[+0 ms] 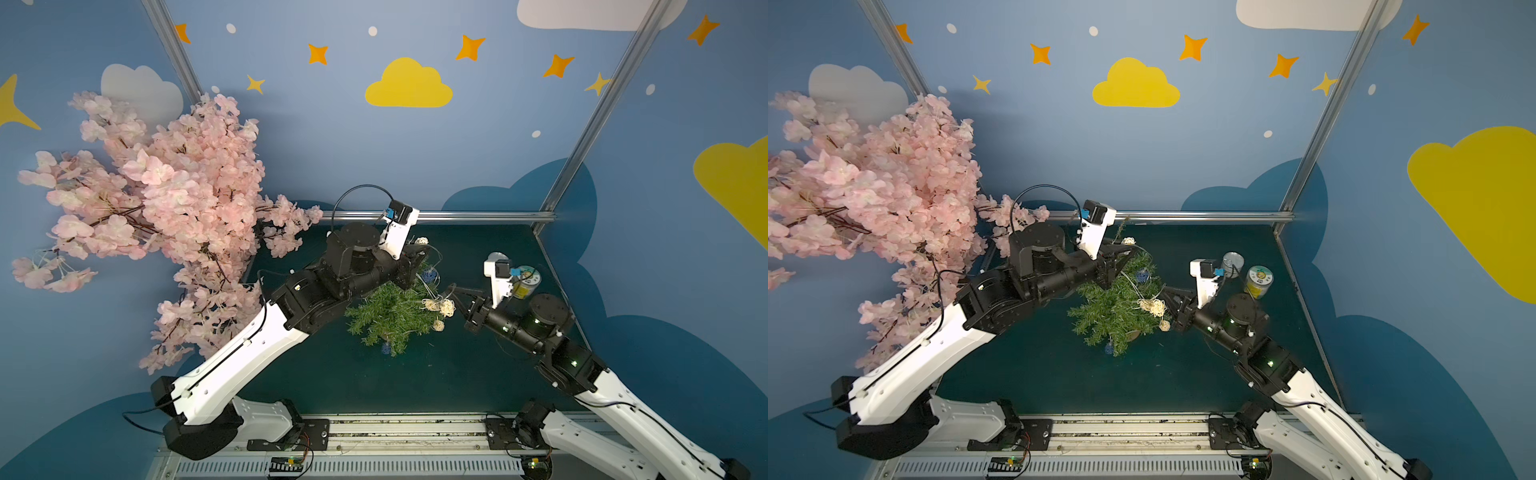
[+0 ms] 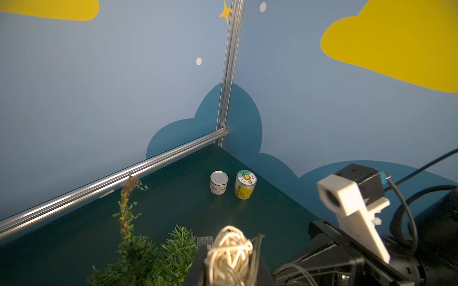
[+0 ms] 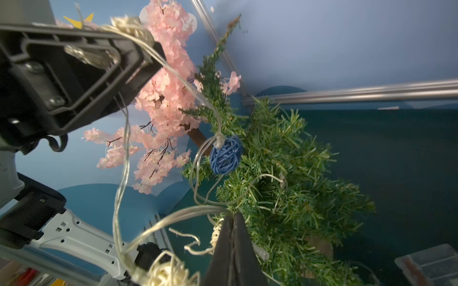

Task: Remove string lights from the small christmas tree
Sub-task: Remove the light string from the Christmas tree.

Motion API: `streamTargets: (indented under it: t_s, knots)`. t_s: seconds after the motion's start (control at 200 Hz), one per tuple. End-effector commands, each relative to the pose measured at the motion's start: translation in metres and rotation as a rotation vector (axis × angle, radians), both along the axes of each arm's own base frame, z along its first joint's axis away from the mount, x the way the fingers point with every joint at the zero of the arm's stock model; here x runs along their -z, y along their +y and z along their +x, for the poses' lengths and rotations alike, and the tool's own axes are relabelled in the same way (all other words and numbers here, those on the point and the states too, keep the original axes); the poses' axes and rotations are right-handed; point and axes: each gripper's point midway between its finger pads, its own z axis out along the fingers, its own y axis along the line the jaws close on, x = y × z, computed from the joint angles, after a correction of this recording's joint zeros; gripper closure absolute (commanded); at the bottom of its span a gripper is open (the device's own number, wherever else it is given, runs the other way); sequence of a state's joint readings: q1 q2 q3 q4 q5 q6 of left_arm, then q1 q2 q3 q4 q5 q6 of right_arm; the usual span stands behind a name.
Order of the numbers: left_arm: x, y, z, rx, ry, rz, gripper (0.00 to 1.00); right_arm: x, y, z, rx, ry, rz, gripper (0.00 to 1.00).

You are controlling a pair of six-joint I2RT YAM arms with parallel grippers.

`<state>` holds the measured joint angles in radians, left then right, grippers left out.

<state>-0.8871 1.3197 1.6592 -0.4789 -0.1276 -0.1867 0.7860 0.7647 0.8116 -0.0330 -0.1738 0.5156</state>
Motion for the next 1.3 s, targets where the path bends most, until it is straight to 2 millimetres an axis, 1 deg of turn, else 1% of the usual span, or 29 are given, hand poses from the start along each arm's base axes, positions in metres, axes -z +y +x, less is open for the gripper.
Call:
streamTargets:
  t_s: [0.0,0.09,0.21,0.351,0.446,0.526,0.636,0.726,0.906,1.012,1.102,1.192,1.297]
  knots:
    - [-0.001,0.006,0.001,-0.016,-0.016,-0.002,0.75,-0.014,0.017,-0.025,-0.129,-0.029,0.04,1.0]
    - [-0.001,0.009,0.0,-0.025,-0.024,-0.006,0.75,-0.005,0.025,-0.04,-0.174,-0.014,-0.006,1.0]
    - [-0.001,0.016,0.001,-0.04,-0.036,-0.015,0.75,0.001,0.034,-0.056,-0.227,-0.009,-0.024,1.0]
    - [-0.001,0.021,-0.001,-0.048,-0.043,-0.017,0.75,-0.007,0.048,-0.065,-0.26,-0.035,-0.039,1.0]
    - [-0.001,0.025,-0.002,-0.052,-0.046,-0.016,0.75,-0.016,0.064,-0.074,-0.305,-0.053,-0.063,1.0]
    - [0.0,0.028,-0.003,-0.056,-0.047,-0.015,0.75,-0.017,0.08,-0.084,-0.345,-0.065,-0.11,1.0]
    - [0.003,0.034,-0.006,-0.06,-0.045,-0.015,0.75,-0.008,0.097,-0.097,-0.385,-0.071,-0.192,1.0]
    - [0.009,0.039,-0.01,-0.066,-0.043,-0.015,0.75,0.001,0.103,-0.104,-0.39,-0.066,-0.23,1.0]
    - [0.014,0.049,-0.017,-0.066,-0.046,-0.021,0.73,0.016,0.102,-0.114,-0.387,-0.047,-0.255,1.0]
    - [0.016,0.051,-0.021,-0.06,-0.043,-0.02,0.73,0.02,0.092,-0.122,-0.385,-0.055,-0.272,1.0]
    - [0.017,0.053,-0.023,-0.056,-0.042,-0.021,0.72,0.025,0.081,-0.123,-0.365,-0.041,-0.277,1.0]
    - [0.021,0.052,-0.024,-0.046,-0.035,-0.02,0.72,0.037,0.071,-0.123,-0.354,-0.016,-0.31,1.0]
    - [0.026,0.048,-0.027,-0.025,-0.025,-0.017,0.7,0.056,0.061,-0.123,-0.339,0.027,-0.369,1.0]
